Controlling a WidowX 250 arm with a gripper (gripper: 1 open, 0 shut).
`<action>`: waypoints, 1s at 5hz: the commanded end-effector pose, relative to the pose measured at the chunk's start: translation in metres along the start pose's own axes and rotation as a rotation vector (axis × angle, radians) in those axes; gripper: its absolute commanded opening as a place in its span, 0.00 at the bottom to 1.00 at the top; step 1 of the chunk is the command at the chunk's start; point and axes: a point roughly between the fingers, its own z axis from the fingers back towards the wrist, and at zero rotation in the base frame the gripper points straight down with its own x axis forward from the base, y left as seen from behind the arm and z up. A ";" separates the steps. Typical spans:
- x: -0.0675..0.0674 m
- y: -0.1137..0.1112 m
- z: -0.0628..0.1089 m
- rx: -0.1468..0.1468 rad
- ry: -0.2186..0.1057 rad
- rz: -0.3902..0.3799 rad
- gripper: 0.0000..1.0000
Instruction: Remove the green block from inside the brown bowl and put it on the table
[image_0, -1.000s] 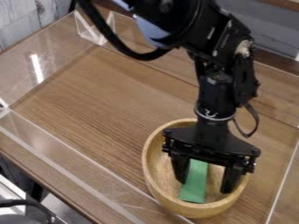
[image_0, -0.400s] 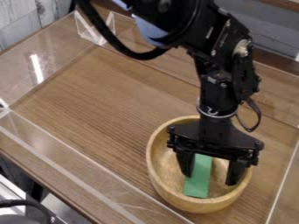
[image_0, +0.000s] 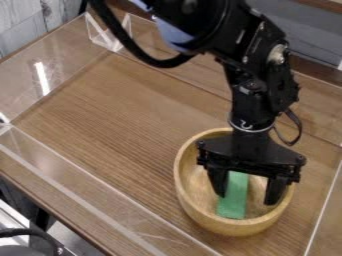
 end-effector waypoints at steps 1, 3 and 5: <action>-0.007 0.015 -0.038 0.056 0.063 -0.003 1.00; -0.006 0.017 -0.051 0.055 0.061 0.007 1.00; -0.006 0.019 -0.056 0.057 0.064 0.018 1.00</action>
